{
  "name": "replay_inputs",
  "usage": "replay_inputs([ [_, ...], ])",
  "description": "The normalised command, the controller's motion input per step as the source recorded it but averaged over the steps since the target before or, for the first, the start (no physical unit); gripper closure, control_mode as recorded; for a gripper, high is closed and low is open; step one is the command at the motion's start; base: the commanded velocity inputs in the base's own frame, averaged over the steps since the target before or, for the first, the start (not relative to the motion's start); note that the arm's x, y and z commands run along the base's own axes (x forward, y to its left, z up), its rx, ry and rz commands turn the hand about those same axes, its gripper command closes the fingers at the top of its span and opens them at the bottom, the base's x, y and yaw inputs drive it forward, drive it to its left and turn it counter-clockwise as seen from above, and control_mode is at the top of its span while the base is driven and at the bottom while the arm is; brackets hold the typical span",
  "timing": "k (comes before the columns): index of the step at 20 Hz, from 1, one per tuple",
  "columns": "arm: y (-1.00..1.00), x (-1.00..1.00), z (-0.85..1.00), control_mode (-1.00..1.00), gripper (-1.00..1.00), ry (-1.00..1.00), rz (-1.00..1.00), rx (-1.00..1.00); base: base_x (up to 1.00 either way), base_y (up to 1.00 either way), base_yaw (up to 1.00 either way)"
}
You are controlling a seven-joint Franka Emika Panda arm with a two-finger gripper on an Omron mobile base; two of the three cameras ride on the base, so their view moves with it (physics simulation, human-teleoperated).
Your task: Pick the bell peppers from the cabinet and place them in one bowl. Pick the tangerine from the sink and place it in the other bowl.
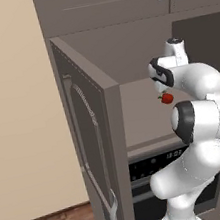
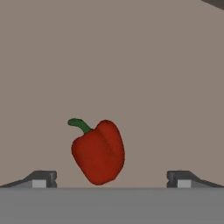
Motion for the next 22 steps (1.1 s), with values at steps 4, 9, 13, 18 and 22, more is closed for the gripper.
replay_inputs([
  [4, 0.00, -0.14, -0.18, -1.00, -1.00, 0.00, 0.06, 0.01, 0.00, 0.00, 0.00],
  [9, 0.00, -0.41, 0.00, -1.00, -1.00, 0.00, 0.05, 0.01, 0.00, 0.00, 0.00],
  [13, 0.00, -0.05, 0.00, -1.00, -1.00, 0.00, 0.02, 0.00, 0.00, 0.00, 0.00],
  [18, 0.00, 0.31, 0.00, -1.00, -1.00, 0.00, 0.02, 0.00, 0.00, 0.00, 0.00],
  [22, 0.00, 0.18, 0.00, -1.00, -1.00, 0.02, 0.01, 0.00, 0.00, 0.00, 0.00],
])
